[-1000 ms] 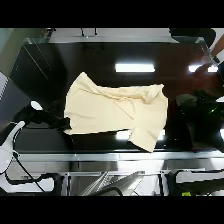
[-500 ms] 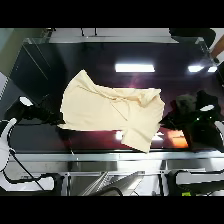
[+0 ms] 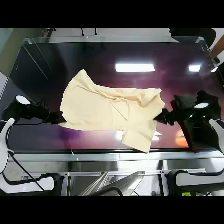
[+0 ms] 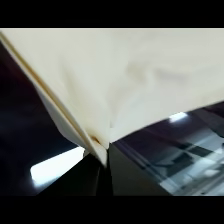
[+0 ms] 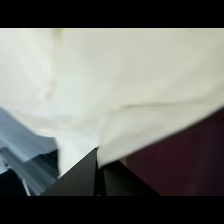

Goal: Fold the shirts.

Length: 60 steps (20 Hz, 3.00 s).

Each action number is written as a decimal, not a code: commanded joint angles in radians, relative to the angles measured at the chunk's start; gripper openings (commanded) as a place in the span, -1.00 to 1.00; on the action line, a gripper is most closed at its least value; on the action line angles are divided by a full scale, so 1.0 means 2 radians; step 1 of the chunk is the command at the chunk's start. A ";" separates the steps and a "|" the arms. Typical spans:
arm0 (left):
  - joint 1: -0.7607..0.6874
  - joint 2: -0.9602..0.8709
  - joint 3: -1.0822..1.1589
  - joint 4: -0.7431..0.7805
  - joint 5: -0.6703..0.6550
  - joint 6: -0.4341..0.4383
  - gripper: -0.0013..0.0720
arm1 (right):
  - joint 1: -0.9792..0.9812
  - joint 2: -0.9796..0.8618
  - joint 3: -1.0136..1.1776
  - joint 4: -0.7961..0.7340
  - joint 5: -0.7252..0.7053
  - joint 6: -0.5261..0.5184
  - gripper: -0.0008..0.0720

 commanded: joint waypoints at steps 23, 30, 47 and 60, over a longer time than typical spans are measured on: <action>0.042 0.103 0.269 -0.082 -0.058 -0.031 -0.93 | 0.072 0.168 0.246 0.029 -0.048 -0.005 -0.94; -0.022 -0.141 0.221 0.050 0.085 -0.011 -0.93 | 0.102 -0.080 0.256 -0.011 -0.172 -0.035 -0.94; -0.048 -0.248 0.346 0.101 0.036 -0.036 -0.92 | 0.063 -0.154 0.292 -0.152 -0.096 0.010 -0.93; -0.047 -0.247 0.372 0.101 -0.020 -0.043 0.69 | 0.071 -0.151 0.293 -0.175 -0.118 0.040 -0.27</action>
